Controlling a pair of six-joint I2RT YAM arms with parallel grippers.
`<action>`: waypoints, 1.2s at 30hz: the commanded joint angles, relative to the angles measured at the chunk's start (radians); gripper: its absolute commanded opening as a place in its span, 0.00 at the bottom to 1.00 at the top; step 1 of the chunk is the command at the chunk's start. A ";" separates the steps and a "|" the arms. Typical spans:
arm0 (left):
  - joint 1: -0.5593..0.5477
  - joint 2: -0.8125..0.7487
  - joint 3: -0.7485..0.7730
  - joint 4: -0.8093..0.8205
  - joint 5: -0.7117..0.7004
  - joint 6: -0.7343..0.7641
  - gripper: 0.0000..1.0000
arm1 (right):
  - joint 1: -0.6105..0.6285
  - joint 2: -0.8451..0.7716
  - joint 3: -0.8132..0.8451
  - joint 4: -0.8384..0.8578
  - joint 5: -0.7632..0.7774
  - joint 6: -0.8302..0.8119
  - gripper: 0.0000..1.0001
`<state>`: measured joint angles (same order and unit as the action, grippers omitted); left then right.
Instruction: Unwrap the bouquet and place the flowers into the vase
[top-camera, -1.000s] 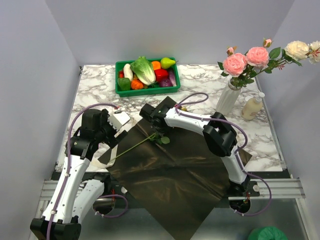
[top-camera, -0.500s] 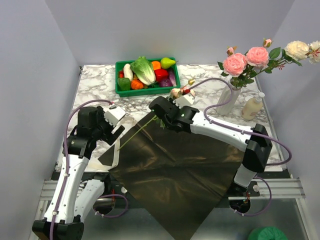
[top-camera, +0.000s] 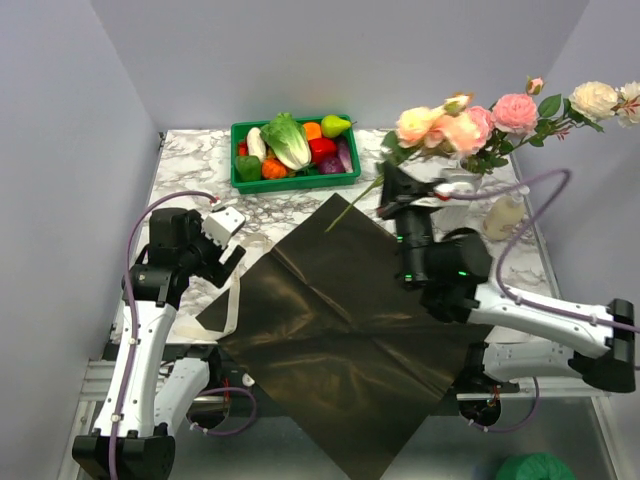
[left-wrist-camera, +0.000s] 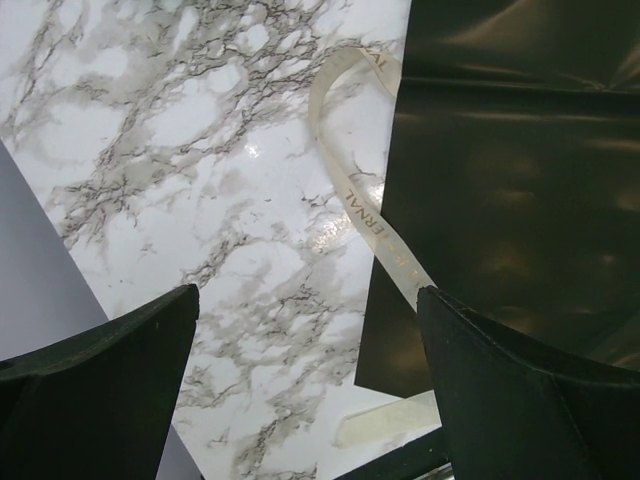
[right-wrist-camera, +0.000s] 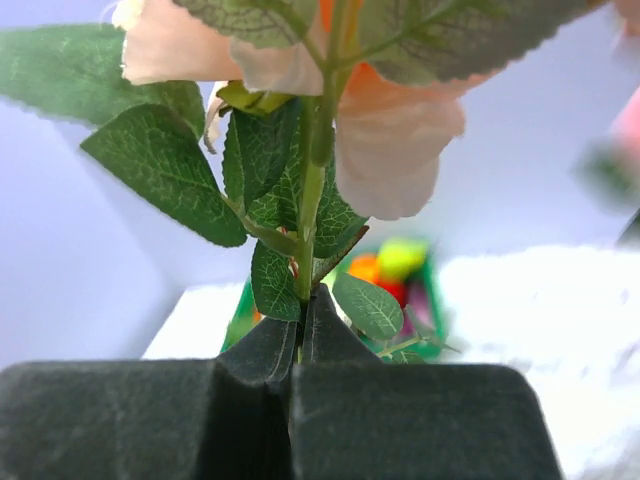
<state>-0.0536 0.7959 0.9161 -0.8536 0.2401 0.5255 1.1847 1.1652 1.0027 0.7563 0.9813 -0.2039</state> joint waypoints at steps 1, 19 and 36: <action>0.006 0.005 0.018 -0.027 0.061 -0.009 0.99 | -0.014 -0.165 0.014 0.400 -0.188 -0.648 0.01; 0.006 0.031 -0.002 0.021 0.070 0.002 0.99 | -0.579 -0.177 0.462 -0.564 -0.480 -0.366 0.01; 0.006 0.011 -0.054 0.051 0.038 0.027 0.99 | -0.646 -0.165 0.323 -0.496 -0.555 -0.304 0.01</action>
<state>-0.0532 0.8204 0.8787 -0.8249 0.2855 0.5426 0.5488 1.0519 1.4006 0.1192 0.4496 -0.4633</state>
